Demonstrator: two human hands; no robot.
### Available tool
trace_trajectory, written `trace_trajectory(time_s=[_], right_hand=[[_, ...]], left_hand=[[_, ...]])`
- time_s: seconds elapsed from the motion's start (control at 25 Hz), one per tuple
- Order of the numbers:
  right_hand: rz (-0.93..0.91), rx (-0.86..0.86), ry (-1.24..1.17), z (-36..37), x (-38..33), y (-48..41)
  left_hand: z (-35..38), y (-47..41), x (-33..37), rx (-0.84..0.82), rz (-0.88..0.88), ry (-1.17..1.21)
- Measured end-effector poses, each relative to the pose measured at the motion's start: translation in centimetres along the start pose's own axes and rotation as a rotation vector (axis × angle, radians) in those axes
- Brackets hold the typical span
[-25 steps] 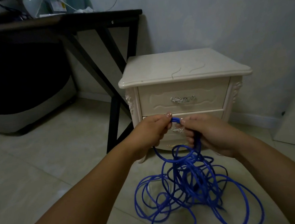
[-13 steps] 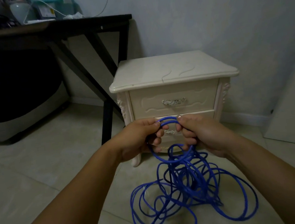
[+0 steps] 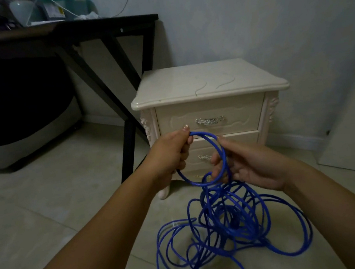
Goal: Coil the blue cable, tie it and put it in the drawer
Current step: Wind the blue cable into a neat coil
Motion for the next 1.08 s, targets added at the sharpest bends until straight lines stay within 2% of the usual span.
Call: trace_trajectory(time_s=[0.12,0.28,0.36,0.48,0.64,0.8,0.84,0.92,1.08], right_hand=[[-0.094,0.0,0.018,-0.1,-0.4,0.0],[-0.219,0.06,-0.25,0.1,-1.0,-0.3],[-0.235,0.104,-0.267,0.3,-1.1,-0.4],[-0.236,0.195,-0.048,0.6,-1.5,-0.3],[-0.212,0.289,0.224,1.6,-2.2,0.3],[-0.233,0.336,0.498,2.4,-3.0,0.7],[-0.228,0.335,0.483,2.4,-2.8,0.6],[-0.213,0.26,0.291,2.3,-2.3,0.5],[-0.162,0.096,-0.114,1.6,-1.2,0.9]], left_hand=[[-0.6,0.0,0.0,0.046,0.0,0.088],[-0.3,0.2,-0.3,0.03,-0.01,0.181],[0.1,0.5,-0.6,0.001,-0.025,0.214],[0.4,0.9,-0.5,-0.059,-0.05,0.183],[0.8,0.9,-0.2,-0.1,-0.01,-0.143],[1.3,1.1,0.6,-0.112,0.083,-0.27],[1.4,1.1,0.7,-0.117,0.099,-0.293],[1.4,1.1,0.8,-0.103,0.125,-0.307],[0.8,0.9,0.8,0.076,0.116,-0.166]])
Point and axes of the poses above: each hand's wrist, its own y-axis away from the middle knuckle, its own z-axis out of the palm, x = y × z, the point moved 5 cm from there along -y, towards the middle knuckle, and after that the axes turned 9 degrees about z, right-handed, at the moved point
